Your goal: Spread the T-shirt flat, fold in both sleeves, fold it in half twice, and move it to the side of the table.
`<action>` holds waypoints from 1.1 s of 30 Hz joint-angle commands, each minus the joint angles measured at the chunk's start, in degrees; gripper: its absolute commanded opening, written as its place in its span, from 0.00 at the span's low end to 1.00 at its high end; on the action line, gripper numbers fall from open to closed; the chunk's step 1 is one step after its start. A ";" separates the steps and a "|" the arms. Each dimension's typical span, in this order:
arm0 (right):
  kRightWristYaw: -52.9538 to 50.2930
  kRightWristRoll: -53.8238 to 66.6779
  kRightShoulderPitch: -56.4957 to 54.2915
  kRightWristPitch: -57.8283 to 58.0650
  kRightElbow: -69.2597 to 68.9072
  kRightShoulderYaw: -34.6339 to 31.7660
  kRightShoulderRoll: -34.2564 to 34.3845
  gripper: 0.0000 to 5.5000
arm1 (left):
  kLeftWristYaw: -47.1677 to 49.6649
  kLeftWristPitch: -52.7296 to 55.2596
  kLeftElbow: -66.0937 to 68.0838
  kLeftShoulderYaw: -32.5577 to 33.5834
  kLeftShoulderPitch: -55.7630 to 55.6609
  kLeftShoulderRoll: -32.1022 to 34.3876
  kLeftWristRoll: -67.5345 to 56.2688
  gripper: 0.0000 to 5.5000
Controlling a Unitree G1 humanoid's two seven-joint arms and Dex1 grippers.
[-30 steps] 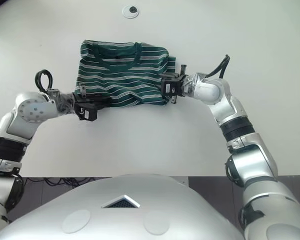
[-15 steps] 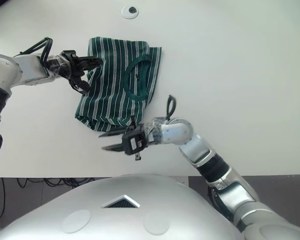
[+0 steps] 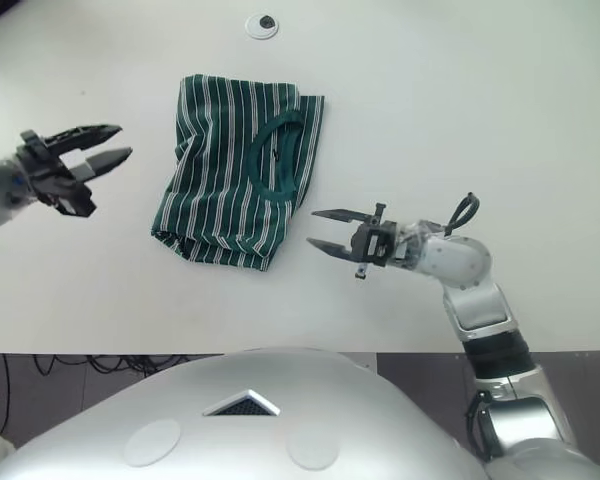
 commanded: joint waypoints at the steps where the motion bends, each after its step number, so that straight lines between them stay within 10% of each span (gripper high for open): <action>1: -3.93 -8.03 -0.16 -6.42 4.04 3.18 1.34 0.46 | -6.23 -3.44 2.15 -0.61 4.63 0.73 -0.69 0.37; 18: -19.35 -30.43 -7.70 -14.57 13.72 13.64 4.79 0.53 | 3.04 -10.05 -3.29 5.03 7.82 -8.31 26.09 0.43; 33: -18.21 -30.86 -10.65 -11.88 16.97 16.56 2.06 0.05 | 3.82 -6.94 -1.52 -1.39 3.41 -9.59 34.08 0.03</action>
